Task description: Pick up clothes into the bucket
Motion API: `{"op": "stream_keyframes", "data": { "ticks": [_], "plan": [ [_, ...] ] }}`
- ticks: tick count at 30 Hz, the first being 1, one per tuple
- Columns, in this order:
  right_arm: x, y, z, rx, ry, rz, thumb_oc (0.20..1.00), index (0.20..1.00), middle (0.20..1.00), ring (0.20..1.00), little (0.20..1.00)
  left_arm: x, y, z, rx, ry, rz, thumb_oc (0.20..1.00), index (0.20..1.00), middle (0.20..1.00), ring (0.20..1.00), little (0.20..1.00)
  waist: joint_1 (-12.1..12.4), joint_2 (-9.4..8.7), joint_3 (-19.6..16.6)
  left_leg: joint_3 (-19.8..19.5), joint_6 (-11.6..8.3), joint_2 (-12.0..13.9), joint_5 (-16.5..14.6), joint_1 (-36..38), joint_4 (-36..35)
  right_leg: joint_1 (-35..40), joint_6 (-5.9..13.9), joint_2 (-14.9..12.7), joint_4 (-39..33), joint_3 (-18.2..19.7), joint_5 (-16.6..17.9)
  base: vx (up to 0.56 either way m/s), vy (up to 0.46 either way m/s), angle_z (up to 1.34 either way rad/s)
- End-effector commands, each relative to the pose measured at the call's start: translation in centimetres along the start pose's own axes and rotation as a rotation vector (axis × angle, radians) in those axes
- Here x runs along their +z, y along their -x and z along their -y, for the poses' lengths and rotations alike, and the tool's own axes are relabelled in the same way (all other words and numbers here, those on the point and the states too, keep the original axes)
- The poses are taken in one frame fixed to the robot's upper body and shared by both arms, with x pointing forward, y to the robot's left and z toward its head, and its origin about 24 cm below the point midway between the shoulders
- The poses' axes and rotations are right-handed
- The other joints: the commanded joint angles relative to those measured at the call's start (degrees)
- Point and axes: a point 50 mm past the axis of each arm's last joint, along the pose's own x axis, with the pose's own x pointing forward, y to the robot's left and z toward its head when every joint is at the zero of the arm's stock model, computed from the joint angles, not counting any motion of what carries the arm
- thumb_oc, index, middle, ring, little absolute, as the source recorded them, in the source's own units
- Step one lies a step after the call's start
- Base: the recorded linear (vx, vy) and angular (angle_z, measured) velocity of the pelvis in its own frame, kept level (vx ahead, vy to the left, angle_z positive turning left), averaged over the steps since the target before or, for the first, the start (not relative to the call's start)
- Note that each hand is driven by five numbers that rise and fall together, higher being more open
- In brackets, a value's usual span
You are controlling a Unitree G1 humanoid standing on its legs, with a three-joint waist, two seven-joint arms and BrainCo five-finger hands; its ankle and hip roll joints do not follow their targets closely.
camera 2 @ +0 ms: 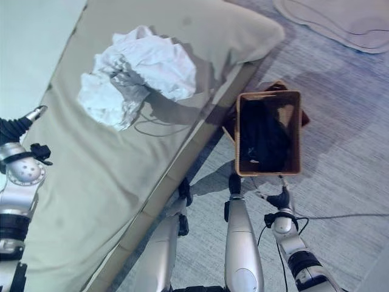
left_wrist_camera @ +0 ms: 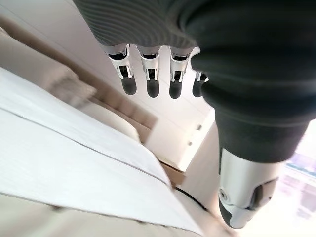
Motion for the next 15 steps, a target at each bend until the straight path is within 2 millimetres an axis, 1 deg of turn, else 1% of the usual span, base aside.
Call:
{"op": "stream_keyframes", "data": {
  "ticks": [1, 2, 3, 4, 5, 6, 7, 8, 9, 11, 12, 13, 15],
  "plan": [
    [1.0, 1.3, -2.2, 0.158, 0.081, 0.126, 1.000, 1.000, 1.000, 1.000, 1.000, 1.0, -3.2, -2.5, 0.023, -0.126, 0.078, 1.000, 1.000, 1.000, 1.000, 1.000, -1.04, -6.64, 0.67, 3.01, 3.00, -1.88, -12.94, 1.46, 12.64, 5.20, 4.08, -1.13, -13.62, 1.93, 8.95, -0.01, 0.070, -0.48],
    [1.2, 1.7, -2.5, 0.183, 0.094, 0.150, 1.000, 1.000, 1.000, 1.000, 1.000, 0.8, -3.5, -2.6, 0.013, -0.148, 0.070, 1.000, 1.000, 1.000, 1.000, 1.000, -1.33, -7.39, 0.67, 3.63, 3.21, -1.46, -13.50, 1.14, 13.62, 5.10, 4.33, -0.85, -13.89, 2.52, 9.28, 0.00, 0.055, -0.50],
    [1.2, 1.8, -2.4, 0.183, 0.094, 0.150, 1.000, 1.000, 1.000, 1.000, 1.000, 0.8, -3.5, -2.6, 0.013, -0.148, 0.071, 1.000, 1.000, 1.000, 1.000, 1.000, -1.23, -7.41, 0.67, 3.70, 3.21, -1.41, -13.56, 1.12, 13.70, 5.07, 4.33, -0.81, -13.88, 2.59, 9.29, 0.00, 0.062, -0.56],
    [1.8, 2.0, -2.6, 0.201, 0.090, 0.187, 1.000, 1.000, 1.000, 1.000, 1.000, 0.8, -3.8, -2.8, 0.012, -0.161, 0.069, 1.000, 1.000, 1.000, 1.000, 1.000, -1.53, -8.13, 0.67, 4.19, 3.37, -1.06, -14.11, 0.73, 14.72, 4.84, 4.44, -0.54, -13.95, 2.97, 9.48, 0.10, 0.083, -0.43],
    [2.2, 2.4, -2.6, 0.212, 0.084, 0.216, 1.000, 1.000, 1.000, 1.000, 1.000, 0.7, -4.1, -2.9, 0.008, -0.167, 0.061, 1.000, 1.000, 1.000, 1.000, 1.000, -1.56, -8.25, 0.65, 3.91, 3.20, -0.43, -16.48, 1.12, 15.90, 5.45, 4.88, 0.05, -13.69, 3.20, 8.12, 0.11, 0.135, -0.41],
    [2.6, 2.9, -2.7, 0.240, 0.080, 0.258, 1.000, 1.000, 1.000, 1.000, 1.000, 0.1, -4.2, -2.7, -0.012, -0.170, 0.015, 1.000, 1.000, 1.000, 1.000, 1.000, -2.54, -9.57, 0.67, 4.61, 3.60, 0.23, -18.16, -0.28, 19.05, 4.61, 5.04, 0.41, -13.29, 3.93, 8.24, 0.11, 0.113, -0.21],
    [2.6, 2.9, -2.7, 0.238, 0.079, 0.258, 1.000, 1.000, 1.000, 1.000, 1.000, 0.2, -4.3, -2.7, -0.013, -0.168, 0.017, 1.000, 1.000, 1.000, 1.000, 1.000, -2.37, -9.50, 0.66, 4.63, 3.60, 0.36, -18.34, -0.51, 19.39, 4.48, 5.05, 0.50, -13.20, 3.95, 8.22, 0.02, 0.079, -0.19],
    [2.6, 3.0, -2.7, 0.244, 0.075, 0.262, 1.000, 1.000, 1.000, 1.000, 1.000, -0.1, -4.3, -2.6, -0.017, -0.164, -0.005, 1.000, 1.000, 1.000, 1.000, 1.000, -2.57, -9.94, 0.67, 4.85, 3.67, 0.57, -18.97, -1.00, 20.38, 4.25, 5.06, 0.66, -13.27, 4.30, 8.28, 0.00, 0.084, -0.23],
    [3.4, 3.2, -2.7, 0.245, 0.065, 0.303, 1.000, 1.000, 1.000, 1.000, 1.000, -0.5, -4.5, -2.5, -0.022, -0.152, -0.037, 1.000, 1.000, 1.000, 1.000, 1.000, -3.03, -11.19, 0.67, 5.36, 3.84, 1.31, -20.65, -3.28, 23.60, 2.81, 5.35, 1.11, -13.15, 4.93, 8.71, 0.00, 0.094, -0.18],
    [3.9, 3.2, -2.6, 0.233, 0.047, 0.328, 1.000, 1.000, 1.000, 1.000, 1.000, -0.8, -4.7, -2.4, -0.027, -0.157, -0.062, 1.000, 1.000, 1.000, 1.000, 1.000, -3.56, -12.61, 0.68, 5.60, 4.09, 1.99, -22.17, -5.72, 26.49, 1.41, 5.71, 1.60, -13.32, 5.48, 9.32, -0.01, 0.063, -0.16],
    [4.5, 3.3, -2.5, 0.226, 0.026, 0.352, 1.000, 1.000, 1.000, 1.000, 1.000, -0.5, -5.0, -2.4, -0.029, -0.166, -0.054, 1.000, 1.000, 1.000, 1.000, 1.000, -3.66, -13.07, 0.68, 5.47, 4.24, 2.30, -22.79, -7.15, 27.91, 0.64, 5.79, 1.80, -13.41, 5.62, 9.51, -0.01, 0.027, -0.14],
    [4.6, 3.3, -2.5, 0.225, 0.025, 0.352, 1.000, 1.000, 1.000, 1.000, 1.000, -0.5, -5.1, -2.4, -0.029, -0.165, -0.052, 1.000, 1.000, 1.000, 1.000, 1.000, -3.58, -13.02, 0.68, 5.42, 4.25, 2.38, -22.88, -7.36, 28.14, 0.52, 5.80, 1.86, -13.36, 5.58, 9.51, -0.01, 0.007, -0.14],
    [5.6, 3.3, -2.3, 0.197, -0.061, 0.380, 1.000, 1.000, 1.000, 1.000, 1.000, 0.0, -5.8, -1.9, -0.039, -0.168, -0.055, 1.000, 1.000, 1.000, 1.000, 1.000, -4.10, -14.18, 0.68, 4.84, 4.70, 2.90, -24.47, -11.67, 31.69, -2.13, 5.93, 2.22, -13.05, 5.91, 9.66, -0.01, 0.019, -0.12]
  ]
}}
